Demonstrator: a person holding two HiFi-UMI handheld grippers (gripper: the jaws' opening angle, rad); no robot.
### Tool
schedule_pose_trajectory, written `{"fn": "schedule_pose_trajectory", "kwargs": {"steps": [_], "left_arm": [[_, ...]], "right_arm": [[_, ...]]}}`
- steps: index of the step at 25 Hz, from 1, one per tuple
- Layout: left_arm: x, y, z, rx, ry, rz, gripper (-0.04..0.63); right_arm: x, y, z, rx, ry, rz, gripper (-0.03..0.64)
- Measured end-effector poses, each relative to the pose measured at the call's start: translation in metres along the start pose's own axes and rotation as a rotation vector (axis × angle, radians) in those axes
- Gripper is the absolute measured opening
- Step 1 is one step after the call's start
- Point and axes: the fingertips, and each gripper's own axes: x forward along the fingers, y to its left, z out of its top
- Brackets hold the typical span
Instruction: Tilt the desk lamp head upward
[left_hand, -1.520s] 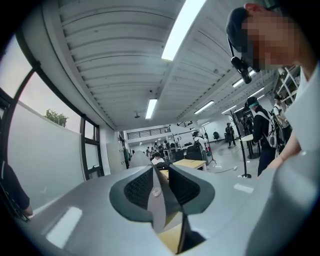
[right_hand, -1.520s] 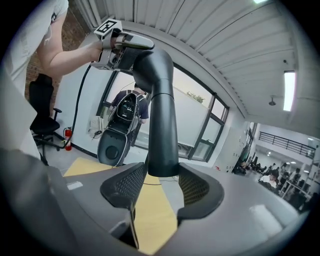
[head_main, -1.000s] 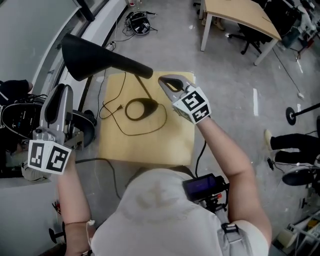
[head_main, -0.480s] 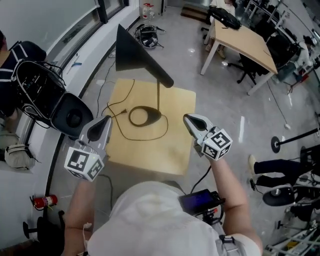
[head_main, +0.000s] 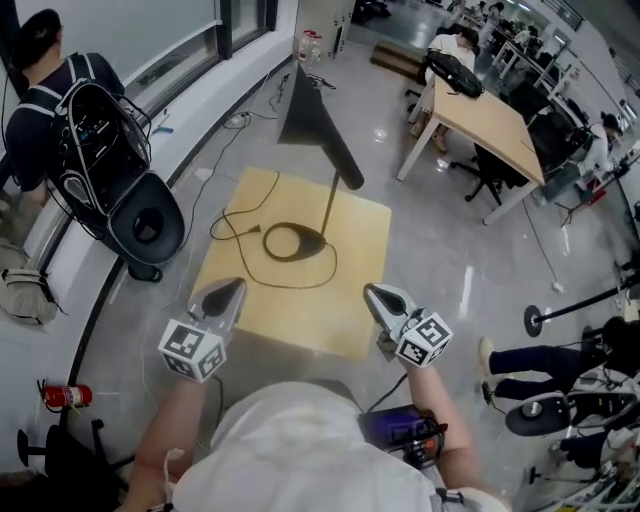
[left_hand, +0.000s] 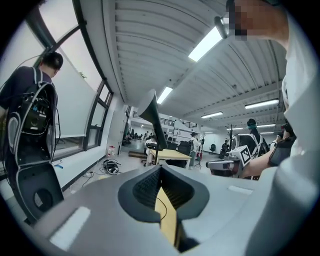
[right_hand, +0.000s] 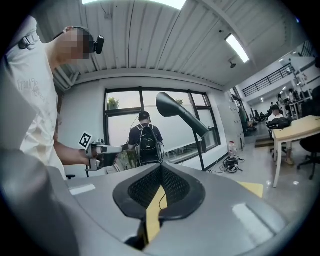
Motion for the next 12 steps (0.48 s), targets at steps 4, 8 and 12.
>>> {"fn": "schedule_pose_trajectory", "kwargs": {"steps": [4, 8, 12], "left_arm": [[-0.015, -0.009, -0.009, -0.001, 0.004, -0.01, 0.002], [-0.024, -0.017, -0.012, 0.011, 0.002, -0.021, 0.002], [-0.031, -0.025, -0.011, 0.017, -0.007, -0.025, 0.002]], "right_arm": [[-0.006, 0.019, -0.007, 0.006, 0.004, 0.0, 0.012], [-0.01, 0.038, -0.009, 0.002, 0.002, 0.028, 0.012], [-0.012, 0.052, -0.012, 0.001, 0.0, 0.045, 0.012]]}}
